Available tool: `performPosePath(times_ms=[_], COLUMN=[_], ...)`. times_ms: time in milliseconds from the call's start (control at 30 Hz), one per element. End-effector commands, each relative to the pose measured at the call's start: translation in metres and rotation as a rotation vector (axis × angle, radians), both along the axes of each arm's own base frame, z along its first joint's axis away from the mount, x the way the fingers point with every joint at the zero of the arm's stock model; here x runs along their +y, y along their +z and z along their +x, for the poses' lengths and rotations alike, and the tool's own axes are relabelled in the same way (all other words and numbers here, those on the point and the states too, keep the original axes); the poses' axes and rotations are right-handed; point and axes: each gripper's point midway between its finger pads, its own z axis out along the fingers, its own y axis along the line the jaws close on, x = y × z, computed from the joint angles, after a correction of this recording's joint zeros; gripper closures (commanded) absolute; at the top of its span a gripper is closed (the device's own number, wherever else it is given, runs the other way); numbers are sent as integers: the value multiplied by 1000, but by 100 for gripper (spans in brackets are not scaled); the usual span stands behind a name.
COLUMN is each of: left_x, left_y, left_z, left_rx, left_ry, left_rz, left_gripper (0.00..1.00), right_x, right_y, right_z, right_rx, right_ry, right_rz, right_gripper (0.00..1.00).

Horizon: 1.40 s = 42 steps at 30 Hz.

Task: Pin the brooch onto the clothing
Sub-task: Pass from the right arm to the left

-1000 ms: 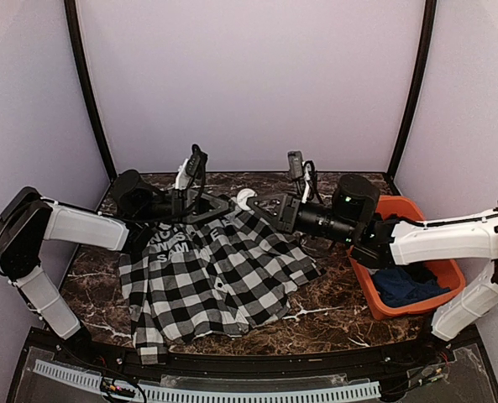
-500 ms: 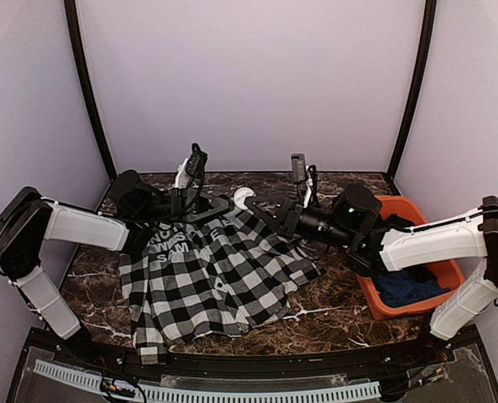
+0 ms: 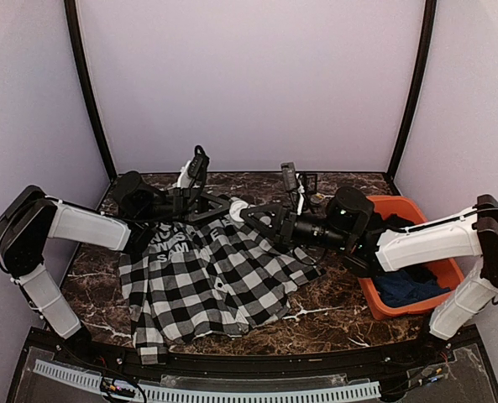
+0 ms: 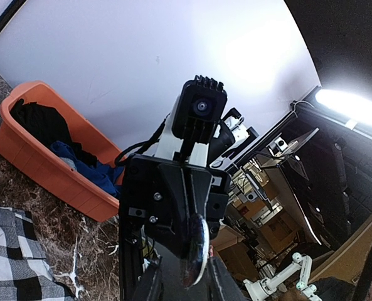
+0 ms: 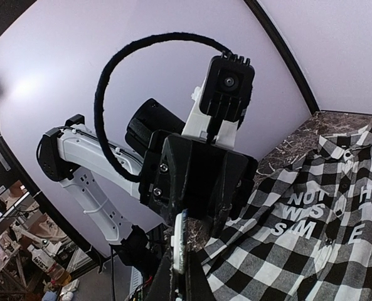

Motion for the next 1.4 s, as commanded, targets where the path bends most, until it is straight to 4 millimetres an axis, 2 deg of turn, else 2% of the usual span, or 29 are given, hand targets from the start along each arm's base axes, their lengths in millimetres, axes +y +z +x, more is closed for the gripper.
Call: performPosePath(times_ms=[0, 233, 700, 900, 1067, 1267, 1367], left_x=[11, 11, 8, 6, 2, 0, 0], left_y=[30, 31, 30, 25, 9, -6, -12], left_z=[-14, -16, -19, -17, -9, -3, -3], left_rx=[-193, -198, -201, -221, -205, -237, -268], left_ry=[-6, -16, -40, -28, 15, 70, 90], left_rz=[-129, -127, -116, -84, 6, 111, 164], left_gripper=[76, 78, 98, 99, 99, 99, 99], right_x=[3, 4, 8, 9, 10, 15, 20], right_y=[5, 2, 4, 4, 9, 13, 7], right_z=[2, 7, 10, 11, 9, 13, 15], right_rx=[-14, -9, -12, 4, 33, 101, 160], right_ry=[0, -24, -26, -29, -13, -9, 0], right_rz=[-9, -39, -57, -81, -92, -115, -143], right_gripper=[100, 100, 100, 100, 87, 80, 77])
